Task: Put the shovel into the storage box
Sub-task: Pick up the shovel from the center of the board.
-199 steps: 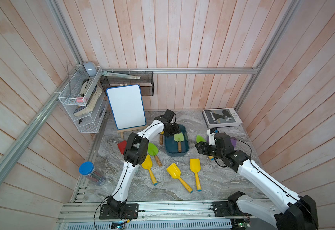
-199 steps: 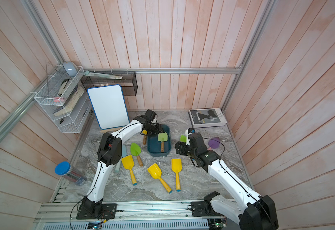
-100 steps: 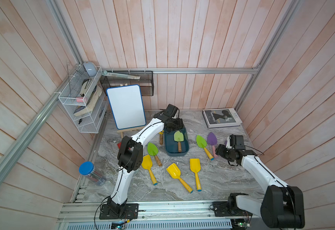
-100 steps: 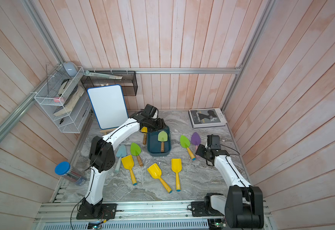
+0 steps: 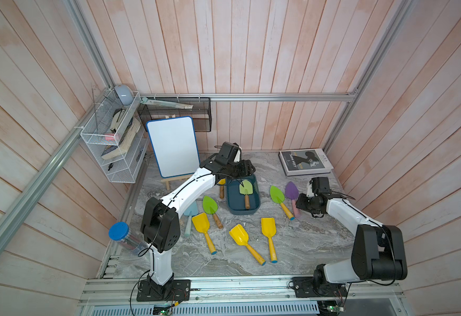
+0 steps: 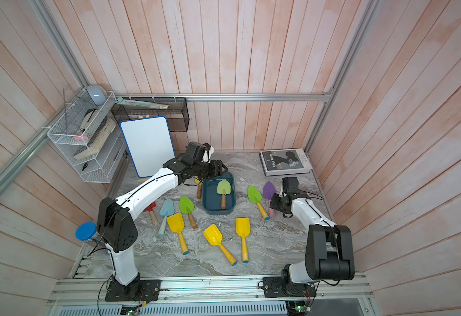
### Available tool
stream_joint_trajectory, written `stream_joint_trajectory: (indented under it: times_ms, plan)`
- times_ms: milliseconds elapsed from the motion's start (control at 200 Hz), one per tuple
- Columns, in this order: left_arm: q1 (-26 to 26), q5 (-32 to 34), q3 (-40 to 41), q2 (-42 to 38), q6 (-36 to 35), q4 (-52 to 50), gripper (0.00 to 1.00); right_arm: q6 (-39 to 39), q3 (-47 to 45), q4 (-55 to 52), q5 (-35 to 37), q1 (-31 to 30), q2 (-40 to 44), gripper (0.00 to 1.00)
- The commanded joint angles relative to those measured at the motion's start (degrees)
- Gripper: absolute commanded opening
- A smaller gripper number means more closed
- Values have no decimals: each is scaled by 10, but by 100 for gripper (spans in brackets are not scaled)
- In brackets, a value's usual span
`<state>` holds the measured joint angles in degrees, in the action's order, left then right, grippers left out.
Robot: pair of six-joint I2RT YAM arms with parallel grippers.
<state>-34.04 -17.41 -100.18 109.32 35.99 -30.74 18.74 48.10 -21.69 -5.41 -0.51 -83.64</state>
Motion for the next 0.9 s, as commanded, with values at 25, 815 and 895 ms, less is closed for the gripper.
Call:
stream_joint_trajectory:
  times_ms: [25, 815, 895]
  plan:
    - [0, -15, 8, -7, -7, 28, 71, -19, 17, -8, 6, -14, -18, 48]
    - [1, -28, 5, 12, -6, 32, 71, -21, 45, -20, 63, -61, -90, 44]
    - [1, -28, 4, 13, -5, 32, 71, -20, 39, -19, 63, -61, -92, 40]
